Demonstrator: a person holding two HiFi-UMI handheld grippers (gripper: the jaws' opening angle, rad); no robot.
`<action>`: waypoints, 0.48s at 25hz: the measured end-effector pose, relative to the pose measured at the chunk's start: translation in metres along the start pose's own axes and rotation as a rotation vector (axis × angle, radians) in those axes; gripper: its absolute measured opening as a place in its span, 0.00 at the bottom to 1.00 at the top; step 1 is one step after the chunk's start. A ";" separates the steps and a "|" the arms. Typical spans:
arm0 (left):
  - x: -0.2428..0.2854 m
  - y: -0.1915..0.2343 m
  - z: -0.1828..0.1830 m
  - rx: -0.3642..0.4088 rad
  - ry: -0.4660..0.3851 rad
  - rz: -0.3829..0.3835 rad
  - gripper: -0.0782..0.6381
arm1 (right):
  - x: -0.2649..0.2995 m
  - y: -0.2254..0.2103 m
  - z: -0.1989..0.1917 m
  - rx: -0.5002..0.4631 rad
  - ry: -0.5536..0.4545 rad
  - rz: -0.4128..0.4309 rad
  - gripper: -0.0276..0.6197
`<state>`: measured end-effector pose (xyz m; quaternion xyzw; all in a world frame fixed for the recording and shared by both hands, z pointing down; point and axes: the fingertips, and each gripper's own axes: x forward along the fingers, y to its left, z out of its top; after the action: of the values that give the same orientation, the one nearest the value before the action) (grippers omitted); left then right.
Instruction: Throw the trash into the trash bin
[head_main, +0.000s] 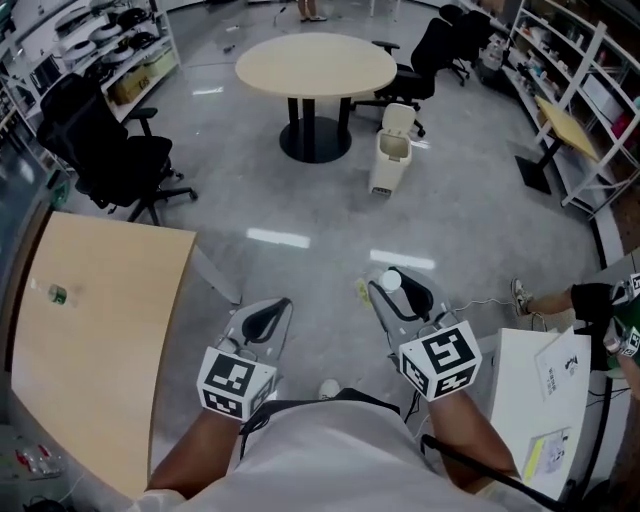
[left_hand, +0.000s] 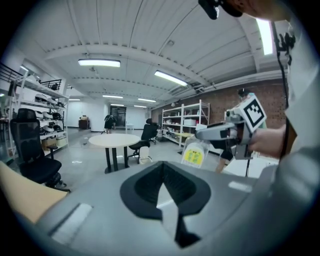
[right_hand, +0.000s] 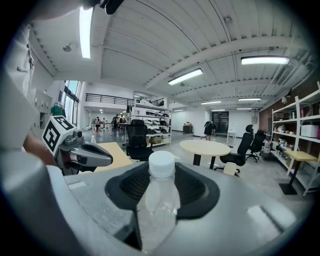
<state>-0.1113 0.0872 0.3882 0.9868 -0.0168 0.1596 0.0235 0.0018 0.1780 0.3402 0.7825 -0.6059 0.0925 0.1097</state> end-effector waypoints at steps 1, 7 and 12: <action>0.007 -0.003 0.004 0.003 -0.001 -0.008 0.12 | -0.003 -0.008 -0.001 0.006 -0.002 -0.010 0.28; 0.040 -0.016 0.018 0.033 -0.006 -0.063 0.12 | -0.012 -0.041 -0.014 0.048 -0.004 -0.068 0.28; 0.056 -0.028 0.024 0.056 0.006 -0.112 0.12 | -0.027 -0.061 -0.018 0.078 -0.008 -0.127 0.28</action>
<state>-0.0494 0.1123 0.3818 0.9860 0.0429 0.1614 0.0047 0.0542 0.2229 0.3461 0.8234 -0.5513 0.1059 0.0825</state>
